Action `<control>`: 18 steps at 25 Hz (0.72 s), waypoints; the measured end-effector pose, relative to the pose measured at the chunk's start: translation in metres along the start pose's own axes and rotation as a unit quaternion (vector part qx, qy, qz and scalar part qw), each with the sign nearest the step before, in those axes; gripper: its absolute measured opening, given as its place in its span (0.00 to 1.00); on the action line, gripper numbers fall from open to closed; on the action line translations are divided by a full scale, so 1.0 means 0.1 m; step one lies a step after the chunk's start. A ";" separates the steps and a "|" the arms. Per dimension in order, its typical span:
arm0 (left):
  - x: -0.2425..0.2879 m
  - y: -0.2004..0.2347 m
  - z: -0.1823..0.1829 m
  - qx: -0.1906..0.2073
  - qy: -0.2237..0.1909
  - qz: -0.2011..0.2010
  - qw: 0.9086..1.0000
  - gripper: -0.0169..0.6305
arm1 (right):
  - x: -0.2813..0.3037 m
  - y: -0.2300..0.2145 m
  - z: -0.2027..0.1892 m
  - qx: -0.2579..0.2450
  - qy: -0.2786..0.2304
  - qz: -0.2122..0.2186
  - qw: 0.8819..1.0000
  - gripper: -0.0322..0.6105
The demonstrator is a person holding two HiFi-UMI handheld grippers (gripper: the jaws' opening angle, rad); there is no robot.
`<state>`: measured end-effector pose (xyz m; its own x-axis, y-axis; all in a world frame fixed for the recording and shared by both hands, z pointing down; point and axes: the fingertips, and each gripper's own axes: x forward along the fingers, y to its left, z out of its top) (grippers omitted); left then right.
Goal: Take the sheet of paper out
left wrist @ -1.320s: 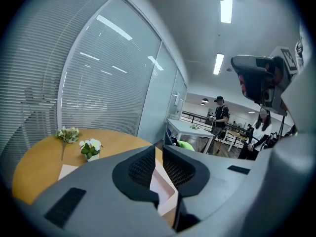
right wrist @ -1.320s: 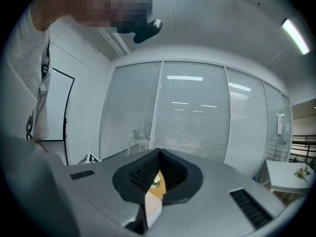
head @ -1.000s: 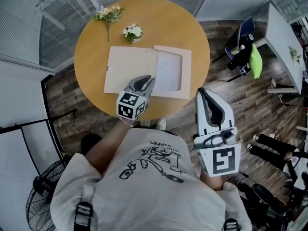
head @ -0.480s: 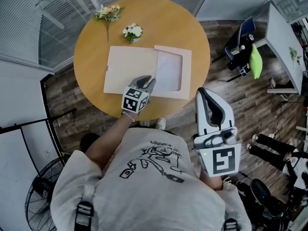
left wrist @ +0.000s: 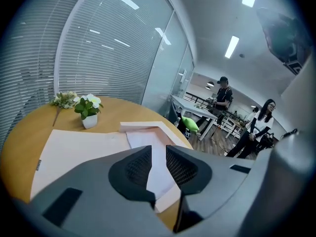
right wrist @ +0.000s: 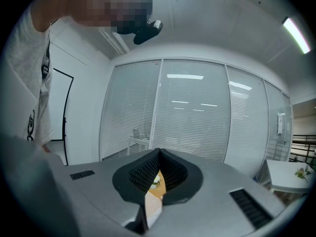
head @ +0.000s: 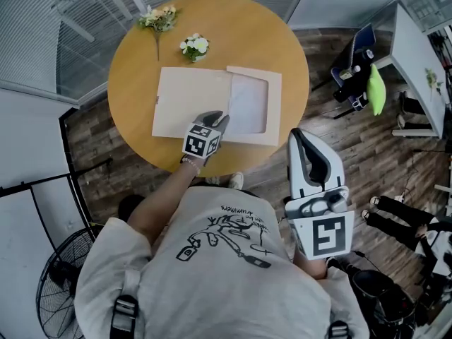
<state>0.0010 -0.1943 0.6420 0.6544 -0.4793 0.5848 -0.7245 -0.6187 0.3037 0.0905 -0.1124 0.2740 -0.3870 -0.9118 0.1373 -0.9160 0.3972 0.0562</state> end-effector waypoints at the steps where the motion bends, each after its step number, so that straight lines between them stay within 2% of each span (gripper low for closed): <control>1: 0.03 0.01 -0.01 -0.001 0.003 0.000 1.000 0.18 | 0.01 -0.01 0.01 0.000 0.000 0.000 1.000 0.06; 18: 0.46 0.19 -0.26 -0.013 0.052 0.004 0.999 0.19 | 0.06 -0.06 -0.04 0.004 0.005 -0.001 1.000 0.06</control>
<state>0.0121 -0.2121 0.6939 0.6243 -0.4156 0.6615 -0.7352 -0.5988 0.3176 0.0945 -0.1194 0.2786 -0.3845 -0.9112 0.1476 -0.9173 0.3951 0.0493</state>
